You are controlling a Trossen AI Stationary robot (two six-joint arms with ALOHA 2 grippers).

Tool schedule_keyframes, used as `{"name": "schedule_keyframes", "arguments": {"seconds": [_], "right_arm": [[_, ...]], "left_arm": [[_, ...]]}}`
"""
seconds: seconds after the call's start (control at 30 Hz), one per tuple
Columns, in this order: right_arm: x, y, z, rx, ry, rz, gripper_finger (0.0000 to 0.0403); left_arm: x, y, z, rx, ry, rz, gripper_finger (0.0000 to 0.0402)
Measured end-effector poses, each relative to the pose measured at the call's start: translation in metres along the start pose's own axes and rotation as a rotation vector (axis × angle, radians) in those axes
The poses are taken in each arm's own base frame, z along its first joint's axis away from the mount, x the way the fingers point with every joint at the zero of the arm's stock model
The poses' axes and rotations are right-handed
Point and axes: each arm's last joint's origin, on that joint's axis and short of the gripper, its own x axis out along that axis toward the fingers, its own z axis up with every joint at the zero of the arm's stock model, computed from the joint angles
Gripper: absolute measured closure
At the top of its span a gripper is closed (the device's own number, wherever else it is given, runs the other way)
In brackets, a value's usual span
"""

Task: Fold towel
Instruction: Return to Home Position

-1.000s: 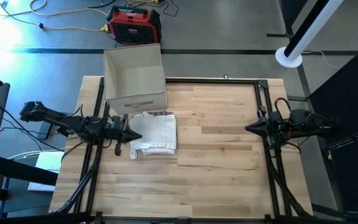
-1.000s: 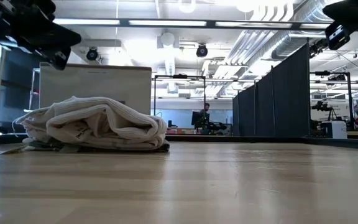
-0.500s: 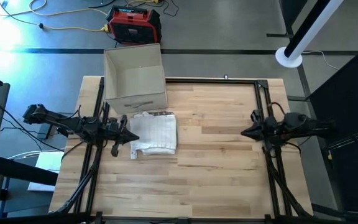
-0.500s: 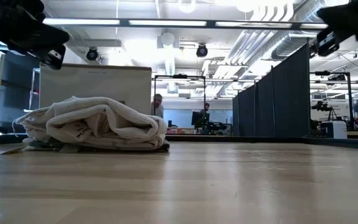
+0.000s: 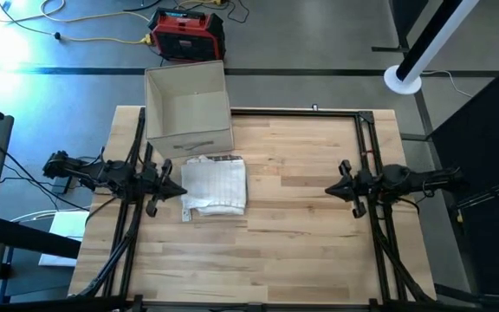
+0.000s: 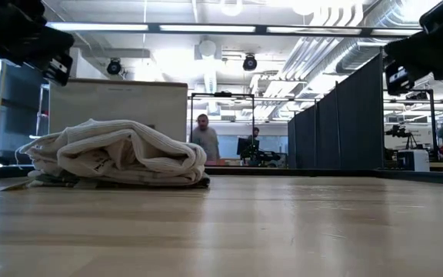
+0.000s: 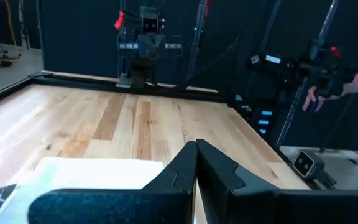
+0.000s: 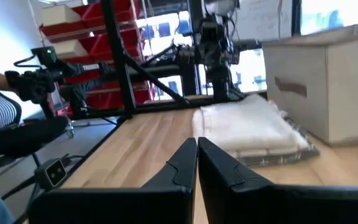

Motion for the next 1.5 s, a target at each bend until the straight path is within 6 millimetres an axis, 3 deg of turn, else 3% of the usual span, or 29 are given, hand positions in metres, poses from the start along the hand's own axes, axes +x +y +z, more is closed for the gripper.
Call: {"name": "schedule_keyframes", "arguments": {"seconds": [0.13,0.33,1.5], "right_arm": [[0.0001,-0.0003,-0.0005,0.009,0.005,-0.008,0.0402],[0.0001,-0.0003,-0.0006,0.01,0.005,-0.009,0.0402],[0.0001,-0.0004,-0.0007,0.009,0.007,-0.011,0.0403]], "left_arm": [[-0.0001,0.0004,-0.0008,-0.023,0.008,0.009,0.0401],[-0.0001,0.0003,-0.0004,0.075,0.004,0.01,0.0401],[-0.0001,0.0004,-0.0005,0.06,0.004,0.01,0.0401]]}}
